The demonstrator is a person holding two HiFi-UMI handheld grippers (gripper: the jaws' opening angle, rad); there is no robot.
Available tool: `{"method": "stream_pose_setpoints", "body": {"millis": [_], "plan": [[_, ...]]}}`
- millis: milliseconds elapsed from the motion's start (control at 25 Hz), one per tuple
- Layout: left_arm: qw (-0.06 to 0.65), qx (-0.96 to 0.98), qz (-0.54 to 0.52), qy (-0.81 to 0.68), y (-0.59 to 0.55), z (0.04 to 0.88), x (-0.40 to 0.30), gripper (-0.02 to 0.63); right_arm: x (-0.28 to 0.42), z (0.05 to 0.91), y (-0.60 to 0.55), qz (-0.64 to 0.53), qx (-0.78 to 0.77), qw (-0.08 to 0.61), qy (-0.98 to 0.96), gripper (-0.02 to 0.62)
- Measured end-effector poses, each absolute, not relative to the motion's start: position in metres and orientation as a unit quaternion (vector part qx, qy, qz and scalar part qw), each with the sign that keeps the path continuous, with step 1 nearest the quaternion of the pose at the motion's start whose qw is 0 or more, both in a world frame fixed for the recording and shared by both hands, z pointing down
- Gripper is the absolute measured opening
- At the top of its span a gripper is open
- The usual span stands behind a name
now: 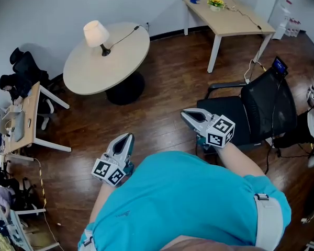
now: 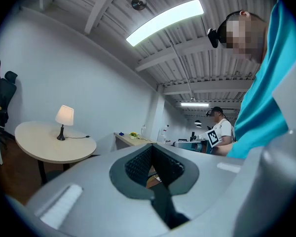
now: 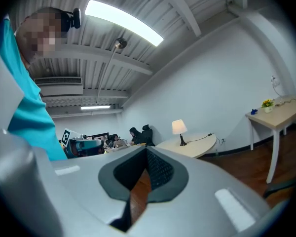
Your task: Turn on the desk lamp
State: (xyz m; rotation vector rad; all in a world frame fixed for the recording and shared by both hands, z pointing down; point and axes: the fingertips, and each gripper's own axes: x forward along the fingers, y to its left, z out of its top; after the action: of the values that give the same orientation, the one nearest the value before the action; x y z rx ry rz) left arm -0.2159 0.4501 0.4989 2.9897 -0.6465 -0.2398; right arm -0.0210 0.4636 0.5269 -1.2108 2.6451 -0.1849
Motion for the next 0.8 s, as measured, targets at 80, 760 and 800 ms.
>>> {"method": "stream_pose_setpoints", "body": {"millis": [80, 760, 800], "plan": [[0.033, 0.974, -0.079, -0.209, 0.453, 0.498, -0.215, 0.029, -0.017, 0.528, 0.467, -0.057, -0.420, 0.103, 0.900, 0.000], [0.031, 0.971, -0.088, -0.218, 0.450, 0.492, -0.229, 0.029, -0.021, 0.522, 0.464, -0.041, -0.420, 0.089, 0.902, 0.000], [0.031, 0.972, -0.086, -0.215, 0.448, 0.491, -0.227, 0.029, -0.019, 0.520, 0.464, -0.043, -0.423, 0.091, 0.900, 0.000]]}}
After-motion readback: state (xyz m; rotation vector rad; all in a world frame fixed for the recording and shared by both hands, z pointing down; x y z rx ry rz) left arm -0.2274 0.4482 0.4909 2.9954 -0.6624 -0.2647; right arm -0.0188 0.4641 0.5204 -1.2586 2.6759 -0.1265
